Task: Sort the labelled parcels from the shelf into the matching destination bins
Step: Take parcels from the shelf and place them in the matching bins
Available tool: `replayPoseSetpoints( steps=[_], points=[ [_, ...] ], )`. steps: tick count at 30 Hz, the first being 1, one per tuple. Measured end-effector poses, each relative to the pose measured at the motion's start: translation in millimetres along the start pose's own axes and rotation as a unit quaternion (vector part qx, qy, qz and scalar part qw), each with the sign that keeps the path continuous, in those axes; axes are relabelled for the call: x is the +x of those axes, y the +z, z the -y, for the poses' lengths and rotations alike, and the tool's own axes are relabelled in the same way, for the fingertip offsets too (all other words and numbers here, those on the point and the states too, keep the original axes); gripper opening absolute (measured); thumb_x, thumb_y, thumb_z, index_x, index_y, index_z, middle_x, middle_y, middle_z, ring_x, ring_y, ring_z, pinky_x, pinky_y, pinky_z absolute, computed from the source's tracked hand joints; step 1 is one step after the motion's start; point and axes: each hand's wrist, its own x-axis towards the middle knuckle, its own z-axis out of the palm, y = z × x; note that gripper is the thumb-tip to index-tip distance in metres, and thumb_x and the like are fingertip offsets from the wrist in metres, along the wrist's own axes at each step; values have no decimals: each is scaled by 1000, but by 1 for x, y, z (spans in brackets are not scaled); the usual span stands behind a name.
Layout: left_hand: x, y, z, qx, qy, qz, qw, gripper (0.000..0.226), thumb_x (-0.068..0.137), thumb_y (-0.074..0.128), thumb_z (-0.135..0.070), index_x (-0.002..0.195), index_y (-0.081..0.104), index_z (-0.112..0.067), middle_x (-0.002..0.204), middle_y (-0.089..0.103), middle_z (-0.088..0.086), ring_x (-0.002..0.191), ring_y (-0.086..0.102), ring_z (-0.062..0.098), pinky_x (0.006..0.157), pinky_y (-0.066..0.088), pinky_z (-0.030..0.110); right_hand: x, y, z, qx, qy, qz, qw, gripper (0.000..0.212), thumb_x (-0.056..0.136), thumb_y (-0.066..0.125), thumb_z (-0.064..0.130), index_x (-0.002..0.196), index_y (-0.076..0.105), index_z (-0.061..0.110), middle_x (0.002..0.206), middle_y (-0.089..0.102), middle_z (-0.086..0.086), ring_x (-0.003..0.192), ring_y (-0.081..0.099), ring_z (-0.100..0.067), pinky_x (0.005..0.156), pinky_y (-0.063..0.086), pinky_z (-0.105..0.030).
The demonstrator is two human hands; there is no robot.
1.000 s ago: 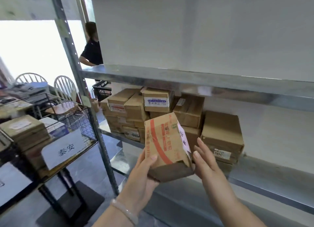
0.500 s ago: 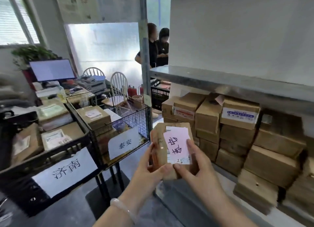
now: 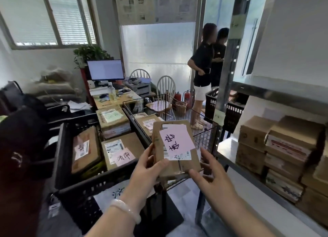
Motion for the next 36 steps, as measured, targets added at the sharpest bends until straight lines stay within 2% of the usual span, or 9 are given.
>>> replayPoseSetpoints(
  steps=[3,8,14,17,21,25,30,34,36],
  points=[
    [22,-17,-5,-9,-2,-16,1000,64,73,84,-31,125,51,-48,103,75,-8,94,73,17,71,60,33,26,14,0,7,1,4,1000,66,74,62,69,128,25,76,141,40,23,119,44,8,94,41,-25],
    [65,-28,-10,-16,4,-26,1000,63,68,87,-37,120,53,-50,110,74,-3,97,73,21,72,61,34,74,28,-1,22,-14,10,1000,69,68,58,77,129,26,75,143,37,28,127,42,1,100,39,-30],
    [151,-29,-31,-34,6,-52,998,75,64,88,-33,128,49,-40,108,75,3,97,73,27,75,61,42,156,29,-6,42,-27,14,999,56,72,57,70,120,30,79,145,39,21,130,41,-5,107,40,-41],
    [203,-26,-36,-30,-1,-89,996,72,74,84,-27,134,45,-37,107,76,2,94,74,25,79,60,48,203,23,-13,35,-32,14,999,47,85,56,59,119,30,78,147,38,19,129,42,-6,105,39,-38],
    [269,-24,-37,-28,-20,-135,990,59,82,78,-21,130,47,-35,105,76,4,86,75,24,68,61,41,261,14,-28,18,-30,19,999,50,81,46,65,127,28,71,145,39,18,128,41,-3,97,37,-31],
    [329,-30,-42,-12,-38,-191,981,66,83,78,-21,139,45,-30,115,68,5,83,74,21,63,61,37,312,12,-43,13,-27,38,999,52,75,42,72,126,29,72,148,38,19,132,39,-5,108,38,-40],
    [396,-48,-47,-17,-58,-263,963,35,86,74,-19,117,60,-26,92,74,5,62,73,18,48,56,34,362,19,-62,4,-32,67,997,48,82,41,75,127,24,77,148,37,22,132,40,-4,110,37,-48],
    [438,-77,-45,15,-86,-287,954,49,82,75,-28,128,59,-23,107,72,12,83,73,31,61,60,44,387,34,-72,-1,-26,84,996,45,77,39,75,117,22,84,147,37,24,132,39,-5,111,36,-47],
    [455,-86,-42,39,-105,-293,950,63,70,76,-37,129,59,-26,107,73,12,88,72,35,74,60,51,395,42,-79,4,-16,93,996,45,80,43,71,118,24,83,146,38,24,131,41,-6,109,38,-45]
  ],
)
